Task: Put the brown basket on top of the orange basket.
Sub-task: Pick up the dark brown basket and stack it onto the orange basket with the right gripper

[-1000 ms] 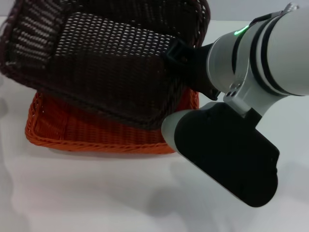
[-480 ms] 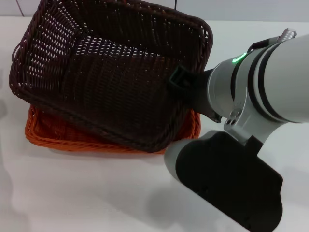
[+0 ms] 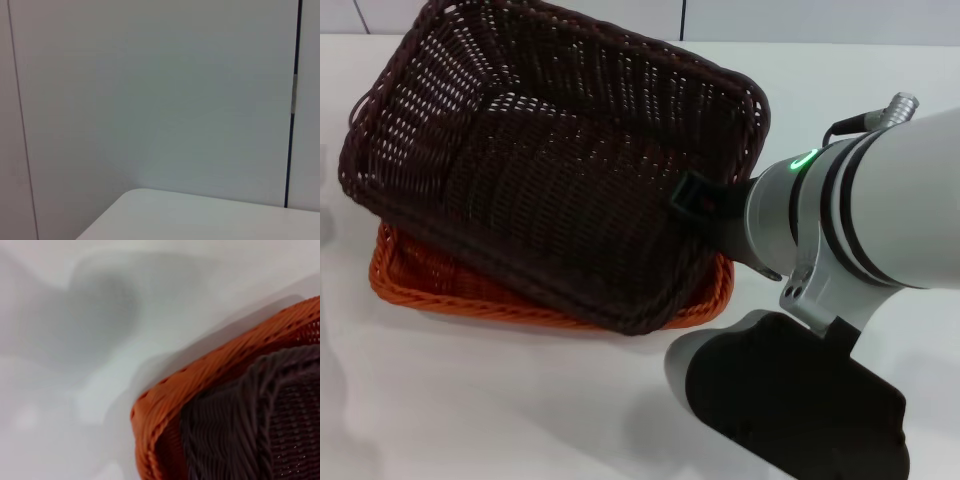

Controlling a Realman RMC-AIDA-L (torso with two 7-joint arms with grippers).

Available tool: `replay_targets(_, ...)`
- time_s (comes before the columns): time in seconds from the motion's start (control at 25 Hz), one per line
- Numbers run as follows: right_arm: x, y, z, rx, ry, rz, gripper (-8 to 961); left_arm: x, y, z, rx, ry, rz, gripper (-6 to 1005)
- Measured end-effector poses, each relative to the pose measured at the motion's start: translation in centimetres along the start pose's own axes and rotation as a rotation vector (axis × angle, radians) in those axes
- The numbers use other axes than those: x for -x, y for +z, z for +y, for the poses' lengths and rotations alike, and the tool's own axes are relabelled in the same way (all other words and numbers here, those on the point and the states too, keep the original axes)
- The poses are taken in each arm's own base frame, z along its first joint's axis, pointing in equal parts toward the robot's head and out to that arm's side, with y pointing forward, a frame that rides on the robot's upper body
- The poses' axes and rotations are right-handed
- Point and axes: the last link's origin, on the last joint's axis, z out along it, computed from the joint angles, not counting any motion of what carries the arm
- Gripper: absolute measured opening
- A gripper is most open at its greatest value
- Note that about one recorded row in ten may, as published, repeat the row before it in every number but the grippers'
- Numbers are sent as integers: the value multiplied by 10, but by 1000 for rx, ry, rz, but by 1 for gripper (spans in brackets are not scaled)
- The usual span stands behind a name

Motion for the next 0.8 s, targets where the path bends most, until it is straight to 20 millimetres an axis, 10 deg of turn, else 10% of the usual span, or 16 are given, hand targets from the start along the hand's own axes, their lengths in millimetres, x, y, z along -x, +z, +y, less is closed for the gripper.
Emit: replay_targets(0.8,-2,19,14,61,75,15,195,7,-1,-1,-2,-3,-37,766)
